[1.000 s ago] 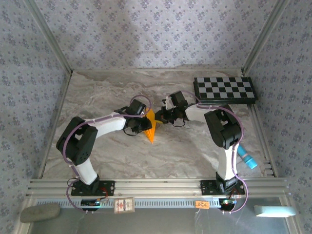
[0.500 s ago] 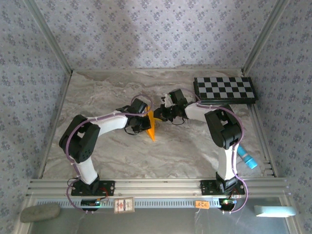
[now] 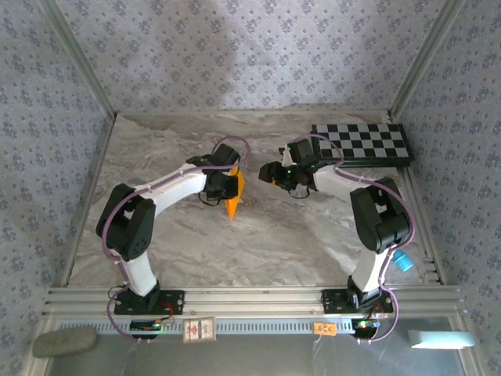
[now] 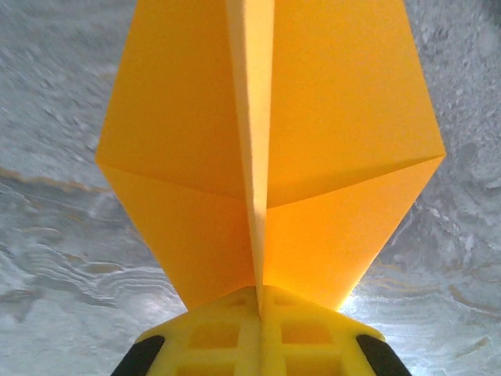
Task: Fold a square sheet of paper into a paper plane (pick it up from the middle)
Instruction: Pick up the paper plane from the center of the table.
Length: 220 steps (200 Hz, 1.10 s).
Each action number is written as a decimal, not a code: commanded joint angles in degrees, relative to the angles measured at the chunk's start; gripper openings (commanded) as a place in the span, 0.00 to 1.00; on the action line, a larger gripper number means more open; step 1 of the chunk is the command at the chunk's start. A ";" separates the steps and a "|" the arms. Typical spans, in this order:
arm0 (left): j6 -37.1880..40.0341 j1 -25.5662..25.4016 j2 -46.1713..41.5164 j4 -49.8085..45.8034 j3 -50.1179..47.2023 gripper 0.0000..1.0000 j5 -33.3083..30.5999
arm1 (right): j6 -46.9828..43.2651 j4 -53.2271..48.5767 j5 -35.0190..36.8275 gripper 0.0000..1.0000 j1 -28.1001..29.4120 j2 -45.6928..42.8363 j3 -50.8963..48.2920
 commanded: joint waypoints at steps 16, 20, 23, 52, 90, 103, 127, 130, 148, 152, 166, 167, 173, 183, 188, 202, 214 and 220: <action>4.55 -0.09 5.43 -10.77 5.48 0.06 -6.31 | -1.15 -2.53 7.32 0.59 -0.50 -2.86 -3.07; 4.53 -0.09 5.77 -10.94 5.85 0.07 -6.37 | -1.20 -2.53 7.64 0.59 -0.50 -2.98 -3.19; 4.54 -0.08 6.10 -11.09 6.14 0.07 -6.51 | -1.16 -2.62 7.76 0.59 -0.56 -3.07 -3.35; 4.13 -0.06 8.57 -11.23 7.92 0.09 -5.86 | -0.99 -2.66 8.15 0.59 -0.93 -3.18 -3.74; 3.86 -0.13 10.63 -11.06 8.33 0.10 -5.00 | -0.27 -2.53 7.70 0.59 -1.20 -2.92 -3.84; 3.69 -0.18 11.03 -11.06 8.29 0.11 -4.67 | -0.03 -2.45 7.44 0.59 -1.21 -2.75 -3.83; 3.25 -0.18 11.69 -10.77 8.07 0.13 -3.95 | 0.30 -2.27 6.74 0.59 -1.29 -2.21 -3.70; 3.23 -0.10 11.72 -10.72 8.06 0.14 -3.87 | 0.34 -2.22 6.66 0.58 -1.29 -2.17 -3.66; 3.01 -0.18 12.39 -10.56 8.15 0.14 -3.27 | 0.52 -2.11 6.38 0.58 -1.29 -1.89 -3.57; 2.90 -0.18 12.50 -10.54 8.13 0.14 -3.15 | 0.60 -2.18 6.39 0.58 -1.29 -1.82 -3.56; 2.79 -0.16 12.87 -10.38 8.25 0.14 -2.66 | 0.61 -2.27 6.21 0.58 -1.29 -1.71 -3.58; 2.79 -0.12 12.87 -10.37 8.25 0.14 -2.60 | 0.61 -2.27 6.21 0.58 -1.29 -1.74 -3.57; 2.70 -0.18 12.94 -10.28 8.26 0.15 -2.50 | 0.62 -2.36 6.20 0.58 -1.29 -1.73 -3.58; 2.62 -0.18 13.10 -10.14 8.27 0.15 -2.50 | 0.60 -2.32 6.20 0.58 -1.29 -1.72 -3.57; 2.61 -0.18 13.14 -10.18 8.25 0.15 -2.46 | 0.63 -2.44 6.11 0.58 -1.29 -1.69 -3.54; 2.61 -0.17 13.40 -10.18 8.43 0.15 -2.59 | 0.69 -2.41 6.02 0.58 -1.29 -1.55 -3.52; 2.61 -0.16 13.62 -10.25 8.49 0.14 -2.71 | 0.67 -2.36 5.86 0.58 -1.29 -1.47 -3.41; 2.53 -0.18 13.67 -10.27 8.49 0.13 -2.92 | 0.77 -2.45 5.85 0.58 -1.29 -1.43 -3.39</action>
